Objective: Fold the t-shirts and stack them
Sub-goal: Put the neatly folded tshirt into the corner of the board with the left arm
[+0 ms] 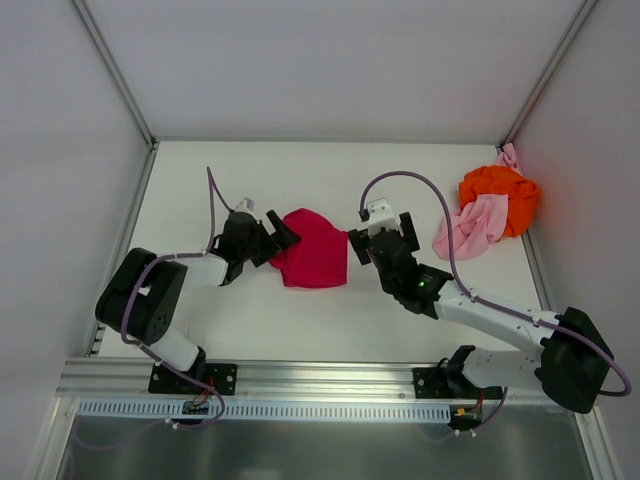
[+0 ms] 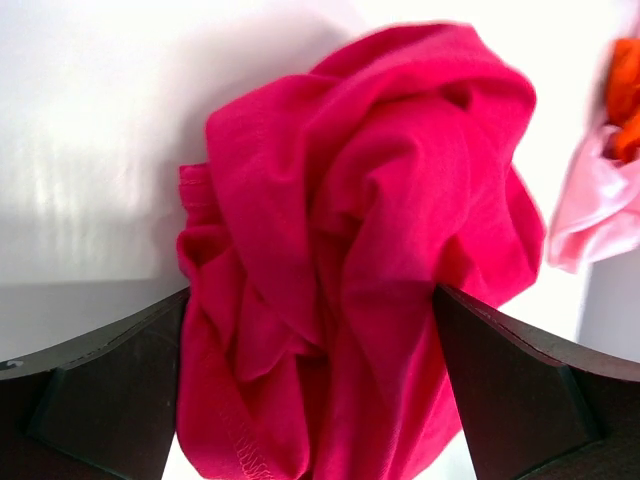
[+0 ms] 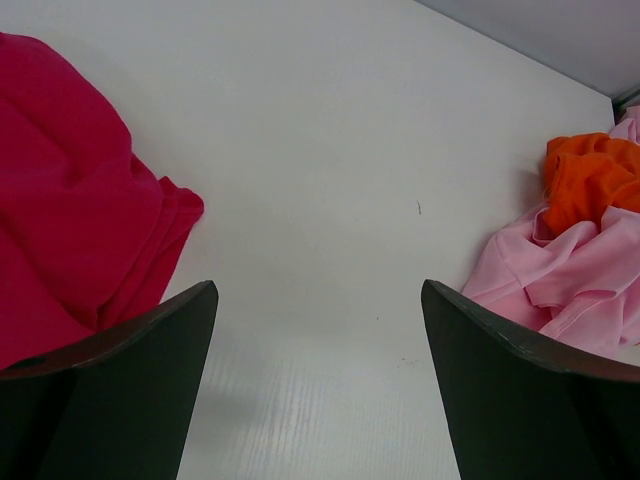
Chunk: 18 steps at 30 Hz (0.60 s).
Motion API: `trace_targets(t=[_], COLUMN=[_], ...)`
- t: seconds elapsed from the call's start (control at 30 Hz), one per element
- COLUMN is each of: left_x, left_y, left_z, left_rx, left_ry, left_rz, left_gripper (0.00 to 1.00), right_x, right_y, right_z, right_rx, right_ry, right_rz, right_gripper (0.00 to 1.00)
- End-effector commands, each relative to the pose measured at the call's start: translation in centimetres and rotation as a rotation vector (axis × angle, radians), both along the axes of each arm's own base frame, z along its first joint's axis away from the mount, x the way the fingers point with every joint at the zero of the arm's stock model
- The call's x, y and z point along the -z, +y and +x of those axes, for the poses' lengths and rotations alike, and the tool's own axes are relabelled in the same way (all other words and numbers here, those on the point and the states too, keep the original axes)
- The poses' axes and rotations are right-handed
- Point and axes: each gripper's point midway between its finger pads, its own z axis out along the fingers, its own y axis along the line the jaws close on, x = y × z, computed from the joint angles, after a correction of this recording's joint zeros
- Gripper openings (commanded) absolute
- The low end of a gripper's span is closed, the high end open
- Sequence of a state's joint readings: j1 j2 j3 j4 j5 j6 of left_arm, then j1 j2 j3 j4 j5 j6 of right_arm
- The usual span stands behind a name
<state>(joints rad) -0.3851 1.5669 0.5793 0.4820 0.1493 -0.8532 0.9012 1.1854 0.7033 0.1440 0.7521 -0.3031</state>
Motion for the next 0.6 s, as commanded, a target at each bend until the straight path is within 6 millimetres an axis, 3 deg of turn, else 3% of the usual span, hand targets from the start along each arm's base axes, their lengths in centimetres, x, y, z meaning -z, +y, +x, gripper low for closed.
trace_targets(t=[0.0,0.17,0.33,0.43,0.47,0.53,0.57], left_x=[0.6,1.7,0.5,-0.2,-0.2,-0.3,-0.3], left_y=[-1.8,-2.7,-4.3,-4.8,-4.8,-4.9,-5.0], left_z=[0.2,0.3,0.1,0.0,0.0,0.0,-0.1], left_rx=[0.068,0.096,0.184,0.218,0.220,0.231,0.238], left_ry=[0.041,0.069,0.021,-0.004,-0.003,-0.006,-0.006], left_rz=[-0.108,-0.139,-0.215,-0.246,-0.245,-0.248,-0.251], left_gripper=[0.99,0.99,0.99,0.46,0.16,0.00,0.00], right_x=[-2.7,-2.6,-2.8,-2.9,-3.0,-2.9,-3.0], right_y=[0.5,0.3,0.4,0.3,0.3,0.2,0.2], right_z=[0.6,0.5,0.5,0.6,0.6,0.6,0.6], right_rx=[0.017,0.023,0.021,0.025,0.027,0.029,0.029], right_ry=[-0.056,-0.057,-0.060,-0.064,-0.068,-0.067,-0.068], right_rz=[0.049,0.048,0.050,0.052,0.053,0.050,0.051], right_gripper=[0.88,0.88,0.88,0.88,0.88,0.88,0.88])
